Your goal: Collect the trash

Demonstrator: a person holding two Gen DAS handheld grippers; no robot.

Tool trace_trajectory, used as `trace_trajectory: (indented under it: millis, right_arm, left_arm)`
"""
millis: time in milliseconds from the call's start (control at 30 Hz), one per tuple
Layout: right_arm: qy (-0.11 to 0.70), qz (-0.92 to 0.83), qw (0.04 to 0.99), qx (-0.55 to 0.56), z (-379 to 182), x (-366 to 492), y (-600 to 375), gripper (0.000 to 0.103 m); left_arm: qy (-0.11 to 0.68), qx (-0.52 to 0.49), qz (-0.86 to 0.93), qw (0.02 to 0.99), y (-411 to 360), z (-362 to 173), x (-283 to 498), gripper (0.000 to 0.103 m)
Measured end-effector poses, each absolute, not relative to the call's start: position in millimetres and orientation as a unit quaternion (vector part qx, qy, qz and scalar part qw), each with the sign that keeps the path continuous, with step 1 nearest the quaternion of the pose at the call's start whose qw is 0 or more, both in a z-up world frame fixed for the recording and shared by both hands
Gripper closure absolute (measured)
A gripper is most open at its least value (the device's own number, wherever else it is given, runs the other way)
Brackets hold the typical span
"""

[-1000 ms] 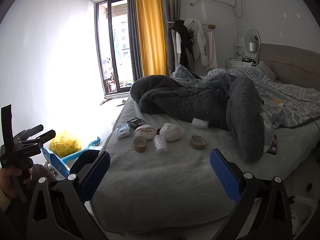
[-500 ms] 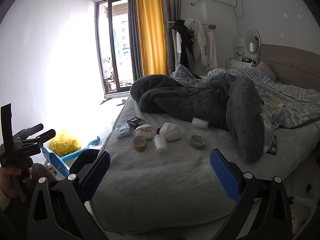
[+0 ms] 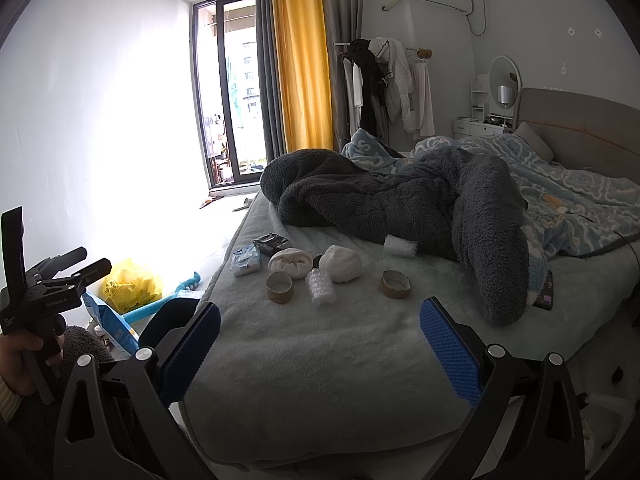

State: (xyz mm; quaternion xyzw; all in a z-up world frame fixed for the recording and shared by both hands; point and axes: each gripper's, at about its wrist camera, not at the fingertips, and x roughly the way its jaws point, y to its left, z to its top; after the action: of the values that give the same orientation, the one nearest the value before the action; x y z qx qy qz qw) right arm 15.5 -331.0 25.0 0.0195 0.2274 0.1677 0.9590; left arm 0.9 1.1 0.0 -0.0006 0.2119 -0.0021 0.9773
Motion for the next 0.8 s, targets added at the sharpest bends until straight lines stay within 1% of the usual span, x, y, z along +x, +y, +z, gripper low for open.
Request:
trace_trajectory:
  millis: [800]
  right_arm:
    - [0.228,0.168,0.959,0.019,24.7,15.8,-330.9,0.002]
  left_arm:
    - [0.213,0.0,-0.003,0.977,-1.4,-2.9,0.8,0.003]
